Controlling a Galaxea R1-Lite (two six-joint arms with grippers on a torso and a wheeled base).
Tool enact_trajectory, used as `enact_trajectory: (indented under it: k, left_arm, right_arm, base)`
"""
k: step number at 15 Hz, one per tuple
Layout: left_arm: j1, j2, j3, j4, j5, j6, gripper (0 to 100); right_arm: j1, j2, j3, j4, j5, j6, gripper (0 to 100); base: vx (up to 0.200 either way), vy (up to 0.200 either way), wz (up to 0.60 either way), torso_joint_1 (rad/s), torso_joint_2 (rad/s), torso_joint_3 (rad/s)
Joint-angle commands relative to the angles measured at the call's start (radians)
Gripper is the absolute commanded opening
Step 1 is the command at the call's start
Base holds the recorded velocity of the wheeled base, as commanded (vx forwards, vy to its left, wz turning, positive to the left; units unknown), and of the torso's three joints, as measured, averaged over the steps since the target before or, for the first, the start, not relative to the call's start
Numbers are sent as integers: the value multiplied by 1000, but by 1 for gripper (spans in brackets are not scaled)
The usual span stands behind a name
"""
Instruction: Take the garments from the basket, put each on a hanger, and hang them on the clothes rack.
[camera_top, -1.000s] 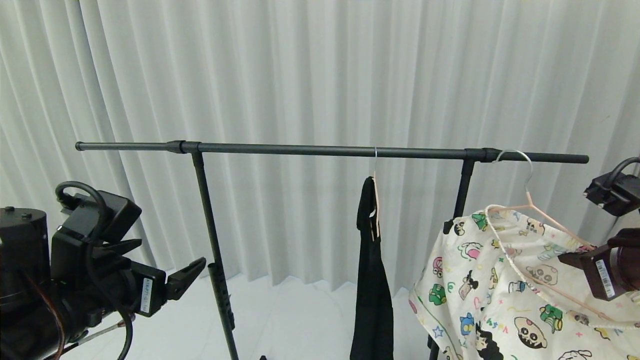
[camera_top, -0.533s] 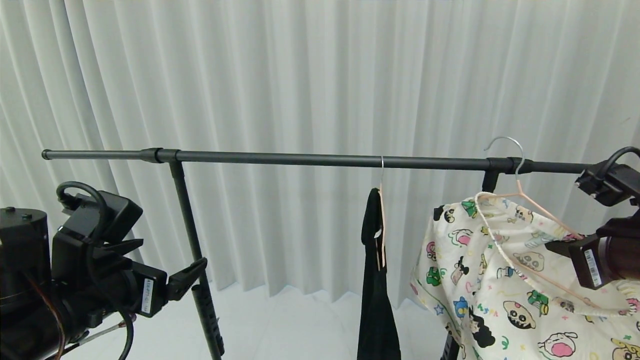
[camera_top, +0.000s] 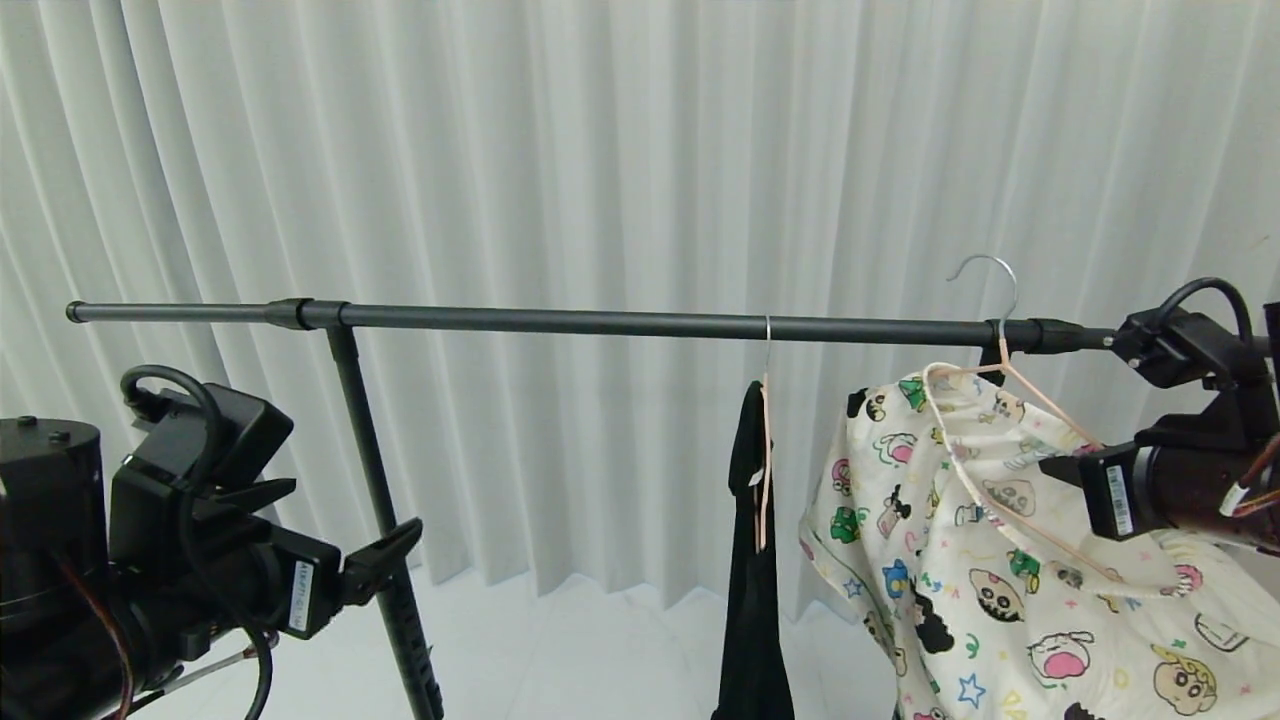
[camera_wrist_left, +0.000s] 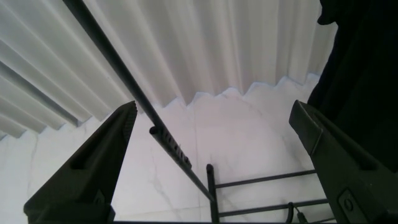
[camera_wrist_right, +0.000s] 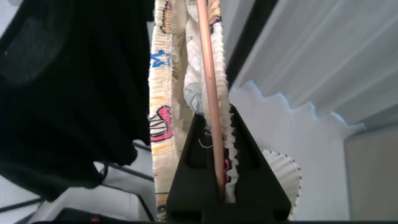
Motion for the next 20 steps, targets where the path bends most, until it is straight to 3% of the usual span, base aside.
enact_trajectory:
  k: [1, 8, 13, 20]
  left_arm:
    - [-8, -2, -2, -1, 1, 0, 100]
    - [-37, -4, -7, -1, 1, 1, 100]
    - [-101, -2, -5, -1, 1, 1, 100]
    - [-103, -2, -5, -1, 1, 1, 100]
  right_arm:
    - [9, 75, -2, -36, 0, 3, 0]
    - [17, 254, -128, -76, -2, 61, 0]
    - [45, 311, -127, -60, -9, 72, 0]
    - [57, 311, -131, -28, -33, 88, 0]
  base:
    - [0, 0, 0, 0, 0, 0]
    - [0, 0, 0, 0, 0, 0]
    - [0, 0, 0, 0, 0, 0]
    - [0, 0, 0, 0, 0, 0]
